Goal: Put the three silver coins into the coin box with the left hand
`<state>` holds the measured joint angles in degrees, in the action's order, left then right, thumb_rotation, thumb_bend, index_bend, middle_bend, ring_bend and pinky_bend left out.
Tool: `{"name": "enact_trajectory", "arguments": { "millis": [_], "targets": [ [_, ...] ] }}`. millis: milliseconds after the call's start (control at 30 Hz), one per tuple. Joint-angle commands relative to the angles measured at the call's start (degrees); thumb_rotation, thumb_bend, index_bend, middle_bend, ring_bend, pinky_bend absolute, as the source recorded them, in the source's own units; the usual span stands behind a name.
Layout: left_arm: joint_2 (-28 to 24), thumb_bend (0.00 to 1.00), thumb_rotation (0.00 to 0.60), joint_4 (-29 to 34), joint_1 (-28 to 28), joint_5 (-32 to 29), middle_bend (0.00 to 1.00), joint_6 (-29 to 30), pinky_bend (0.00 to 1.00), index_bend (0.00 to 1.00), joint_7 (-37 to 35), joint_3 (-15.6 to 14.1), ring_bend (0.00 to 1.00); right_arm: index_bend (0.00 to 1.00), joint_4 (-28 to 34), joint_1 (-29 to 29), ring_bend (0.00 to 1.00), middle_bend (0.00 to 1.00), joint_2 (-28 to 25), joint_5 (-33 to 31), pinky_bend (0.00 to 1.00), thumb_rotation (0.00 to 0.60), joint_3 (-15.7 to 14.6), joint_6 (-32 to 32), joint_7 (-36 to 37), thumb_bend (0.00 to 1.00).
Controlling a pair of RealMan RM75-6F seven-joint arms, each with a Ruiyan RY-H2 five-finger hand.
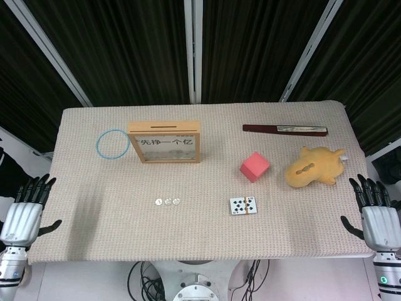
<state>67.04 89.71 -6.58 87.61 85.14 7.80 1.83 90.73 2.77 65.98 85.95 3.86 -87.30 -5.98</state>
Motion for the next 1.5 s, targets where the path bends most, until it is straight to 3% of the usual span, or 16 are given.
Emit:
{"name": "enact_trajectory", "arguments": {
  "millis": [33,533,667,967,1500],
  "targets": [
    [-0.17,0.01,0.6,0.45,0.04,0.27,0.0,0.01,0.0,0.02,0.35,-0.22,0.0,0.0,-0.06,-0.02,0.0,0.0,-0.03,-0.07,0.0,0.6,0.04,0.01,0.07,0.18],
    [1.61,0.02,0.6,2.21,-2.46,5.85,0.03,-0.84,0.0,0.07,-0.09,-1.02,0.0,0.0,0.09,-0.32,0.0,0.0,-0.54,-0.53,0.0,0.6,0.35,-0.27,0.68,0.18],
    [5.07,0.03,0.6,1.81,-5.12,7.55,0.05,-4.47,0.0,0.09,-0.84,-1.55,0.0,0.0,-0.35,-0.24,0.0,0.0,-0.35,-0.88,0.0,0.6,0.19,0.42,0.57,0.18],
    [16.53,0.07,0.6,-2.23,-9.86,3.89,0.1,-10.58,0.0,0.2,5.27,1.31,0.0,0.0,-0.09,-0.64,0.0,0.0,-0.94,-0.88,0.0,0.6,0.37,-0.28,1.45,0.18],
    [26.37,0.13,0.6,-8.07,-17.74,-0.53,0.14,-18.64,0.0,0.29,1.64,4.23,0.0,0.0,-0.43,-1.33,0.0,0.0,-1.62,-1.99,0.0,0.6,0.4,-0.14,2.3,0.18]
  ]
}}
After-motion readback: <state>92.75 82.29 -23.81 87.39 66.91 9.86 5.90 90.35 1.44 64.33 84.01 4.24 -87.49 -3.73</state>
